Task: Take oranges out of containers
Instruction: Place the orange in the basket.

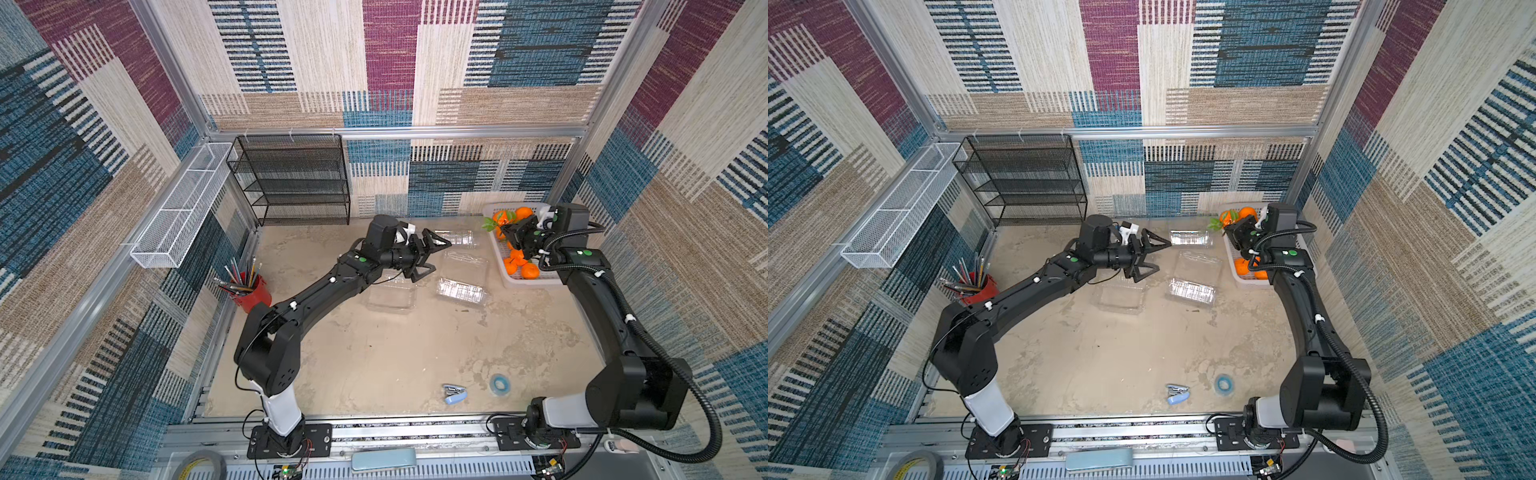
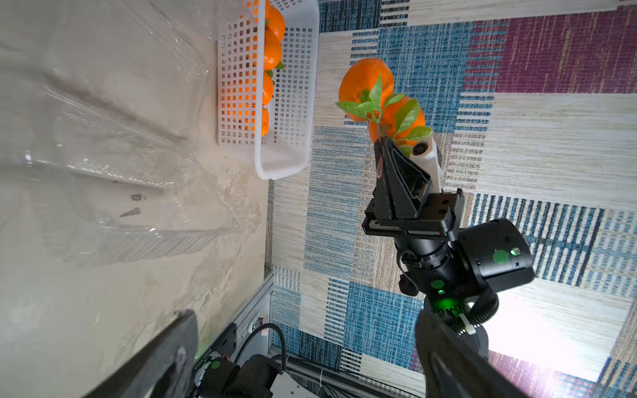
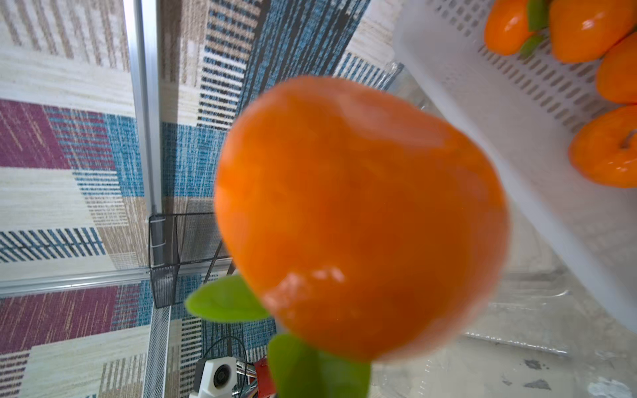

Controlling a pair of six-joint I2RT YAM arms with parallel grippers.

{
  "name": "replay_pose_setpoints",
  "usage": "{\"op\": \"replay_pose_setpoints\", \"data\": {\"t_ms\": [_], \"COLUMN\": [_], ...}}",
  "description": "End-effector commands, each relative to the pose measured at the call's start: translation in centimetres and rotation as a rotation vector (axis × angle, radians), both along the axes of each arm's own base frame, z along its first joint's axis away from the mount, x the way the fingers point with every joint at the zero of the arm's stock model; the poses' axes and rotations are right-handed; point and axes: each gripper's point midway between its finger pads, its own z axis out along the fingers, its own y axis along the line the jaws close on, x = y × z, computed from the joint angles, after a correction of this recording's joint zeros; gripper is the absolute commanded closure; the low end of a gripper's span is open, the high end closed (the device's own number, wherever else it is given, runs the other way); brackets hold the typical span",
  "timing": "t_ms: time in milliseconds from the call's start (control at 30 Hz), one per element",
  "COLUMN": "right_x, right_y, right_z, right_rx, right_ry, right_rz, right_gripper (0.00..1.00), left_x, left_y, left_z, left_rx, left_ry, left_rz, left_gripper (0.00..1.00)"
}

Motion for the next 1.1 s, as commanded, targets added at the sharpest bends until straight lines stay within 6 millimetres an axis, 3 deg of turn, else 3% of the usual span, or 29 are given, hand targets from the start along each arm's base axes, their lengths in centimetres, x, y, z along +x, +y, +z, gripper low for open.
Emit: {"op": "replay_pose_setpoints", "data": {"t_ms": [0, 167, 433, 533, 733, 1067], "right_x": [0.7, 2.0, 4.0, 4.7, 6.4, 8.5], "right_y": [-1.2, -4.5, -7.6, -8.5, -9.4, -9.7], "right_z": [0.4, -3.1, -6.9, -8.5, -11.1, -14.6], "right_rx": [0.041, 0.098, 0.108, 0.102, 0.114, 0.122], "right_ry": [-0.045, 0.003, 0.051, 0.071, 0.108, 0.167], "right_rz": [0.024, -0.019, -0.035, -0.041, -0.033, 0.01], "right_gripper": [1.0, 1.0, 1.0, 1.0, 1.0, 0.97], "left_x": [0.1, 0.1, -0.2, 0.0, 1.9, 4.3], "left_y": [-2.8, -6.5, -8.2, -8.4, -8.4, -6.1], "left_z": [-0.4, -2.4, -4.1, -4.7, -3.4, -3.6], "left_rx": [-0.02, -0.019, 0.009, 0.009, 0.015, 0.023], "left_ry": [0.058, 0.139, 0.174, 0.198, 0.178, 0.203], "left_rz": [-0.027, -0.067, -0.097, -0.11, -0.136, -0.085], "left_gripper": [0.01, 0.01, 0.01, 0.01, 0.01, 0.01]}}
